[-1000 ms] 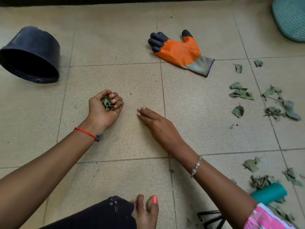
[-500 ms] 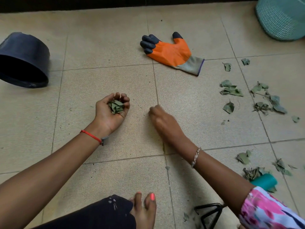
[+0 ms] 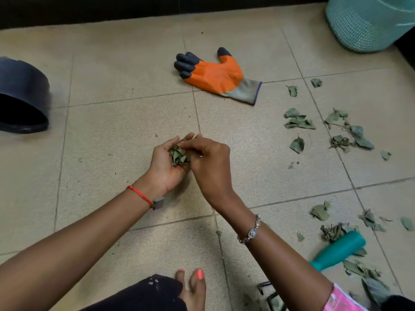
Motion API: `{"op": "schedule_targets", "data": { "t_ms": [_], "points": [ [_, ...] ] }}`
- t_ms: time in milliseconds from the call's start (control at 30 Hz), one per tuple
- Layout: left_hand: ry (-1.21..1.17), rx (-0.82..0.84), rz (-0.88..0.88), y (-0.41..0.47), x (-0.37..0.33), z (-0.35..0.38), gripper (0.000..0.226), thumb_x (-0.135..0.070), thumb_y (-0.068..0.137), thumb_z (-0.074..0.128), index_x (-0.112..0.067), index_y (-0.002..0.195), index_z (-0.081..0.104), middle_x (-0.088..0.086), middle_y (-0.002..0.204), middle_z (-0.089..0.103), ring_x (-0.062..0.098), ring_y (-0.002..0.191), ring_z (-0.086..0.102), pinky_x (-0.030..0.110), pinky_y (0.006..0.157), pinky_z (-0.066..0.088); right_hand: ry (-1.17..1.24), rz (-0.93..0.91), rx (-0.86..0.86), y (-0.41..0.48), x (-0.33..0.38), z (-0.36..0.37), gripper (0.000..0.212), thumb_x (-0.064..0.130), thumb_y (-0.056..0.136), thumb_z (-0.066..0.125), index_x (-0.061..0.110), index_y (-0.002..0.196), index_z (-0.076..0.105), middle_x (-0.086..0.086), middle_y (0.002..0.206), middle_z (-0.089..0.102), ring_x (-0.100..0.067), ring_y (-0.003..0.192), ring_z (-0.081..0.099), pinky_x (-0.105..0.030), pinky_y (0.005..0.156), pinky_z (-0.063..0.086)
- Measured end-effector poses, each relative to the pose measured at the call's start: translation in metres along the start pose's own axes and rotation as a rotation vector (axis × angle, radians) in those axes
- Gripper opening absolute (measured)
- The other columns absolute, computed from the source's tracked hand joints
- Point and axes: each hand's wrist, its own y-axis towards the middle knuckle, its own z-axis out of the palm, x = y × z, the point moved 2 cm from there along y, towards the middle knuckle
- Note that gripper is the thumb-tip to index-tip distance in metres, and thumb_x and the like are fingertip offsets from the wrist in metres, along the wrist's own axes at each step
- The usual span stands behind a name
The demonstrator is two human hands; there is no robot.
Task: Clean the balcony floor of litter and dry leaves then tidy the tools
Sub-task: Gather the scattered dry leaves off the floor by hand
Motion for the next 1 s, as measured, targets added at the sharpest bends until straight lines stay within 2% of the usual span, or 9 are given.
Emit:
{"op": "schedule_targets", "data": {
  "t_ms": [100,233,400,467,533,633,700,867,1000],
  "points": [
    [0.073,-0.031,0.006,0.001,0.008,0.007,0.045,-0.017,0.098,0.038,-0.001,0.068,0.066,0.008,0.062,0.066,0.015,0.055,0.067,0.019,0.053,0.055,-0.159,-0.17,-0.039,-0.001,-0.002,-0.005,0.013,-0.008,0.075,0.066,0.0,0.084,0.072,-0.009,0.083,0.062,-0.018,0.08,0.059,-0.02,0.069,0.048],
    [0.071,-0.006,-0.07,0.005,0.024,0.022,0.041,-0.016,0.097,0.037,-0.002,0.067,0.061,0.008,0.061,0.062,0.016,0.052,0.062,0.019,0.051,0.051,-0.119,-0.164,-0.182,0.003,-0.009,-0.044,0.014,-0.003,0.081,0.062,0.002,0.091,0.071,-0.009,0.096,0.064,-0.011,0.094,0.058,-0.012,0.083,0.044],
    [0.126,0.047,-0.134,0.014,0.043,0.037,0.038,-0.015,0.095,0.034,-0.009,0.061,0.047,0.003,0.055,0.045,0.012,0.047,0.041,0.015,0.041,0.033,-0.228,0.191,-0.491,-0.014,-0.04,-0.116,0.025,0.008,0.09,0.055,0.003,0.114,0.061,-0.008,0.12,0.058,-0.011,0.111,0.051,-0.025,0.098,0.04],
    [0.135,0.078,-0.166,0.022,0.056,0.047,0.042,-0.013,0.095,0.033,-0.009,0.056,0.047,0.002,0.054,0.042,0.012,0.043,0.04,0.014,0.039,0.032,-0.297,0.381,-0.541,-0.03,-0.052,-0.14,0.04,0.021,0.095,0.051,0.006,0.132,0.045,-0.009,0.139,0.042,-0.016,0.129,0.037,-0.029,0.109,0.03],
    [0.137,0.105,-0.177,0.03,0.064,0.055,0.045,-0.013,0.095,0.032,-0.009,0.053,0.047,0.002,0.054,0.041,0.012,0.042,0.039,0.014,0.039,0.032,-0.369,0.543,-0.548,-0.046,-0.061,-0.15,0.059,0.035,0.097,0.044,0.007,0.144,0.024,-0.012,0.153,0.017,-0.021,0.143,0.013,-0.036,0.117,0.016],
    [0.192,0.138,-0.23,0.042,0.082,0.072,0.048,-0.014,0.095,0.032,-0.009,0.05,0.048,0.002,0.055,0.041,0.012,0.043,0.04,0.015,0.04,0.032,-0.455,0.769,-0.566,-0.069,-0.076,-0.15,0.078,0.05,0.096,0.036,0.007,0.149,-0.002,-0.012,0.157,-0.013,-0.023,0.144,-0.015,-0.037,0.118,-0.006],
    [0.217,0.149,-0.24,0.048,0.09,0.081,0.045,-0.014,0.095,0.033,-0.009,0.053,0.048,0.002,0.056,0.041,0.012,0.044,0.04,0.015,0.04,0.032,-0.505,0.853,-0.553,-0.075,-0.087,-0.139,0.084,0.056,0.094,0.031,0.006,0.148,-0.011,-0.013,0.154,-0.022,-0.022,0.142,-0.023,-0.036,0.116,-0.013],
    [0.243,0.153,-0.215,0.06,0.099,0.097,0.038,-0.016,0.095,0.036,-0.01,0.059,0.048,0.002,0.055,0.046,0.013,0.045,0.043,0.017,0.044,0.034,-0.663,0.864,-0.55,-0.043,-0.109,-0.125,0.085,0.06,0.094,0.02,0.003,0.145,-0.017,-0.015,0.153,-0.024,-0.023,0.14,-0.027,-0.04,0.114,-0.018],
    [0.296,0.191,-0.206,0.07,0.108,0.109,0.054,-0.018,0.095,0.036,-0.01,0.046,0.055,0.002,0.053,0.047,0.012,0.043,0.045,0.016,0.043,0.035,-0.495,0.489,-0.452,0.004,-0.11,-0.134,0.07,0.05,0.098,0.028,0.014,0.15,-0.003,-0.005,0.158,-0.011,-0.016,0.144,-0.013,-0.034,0.118,-0.005]
  ]
}}
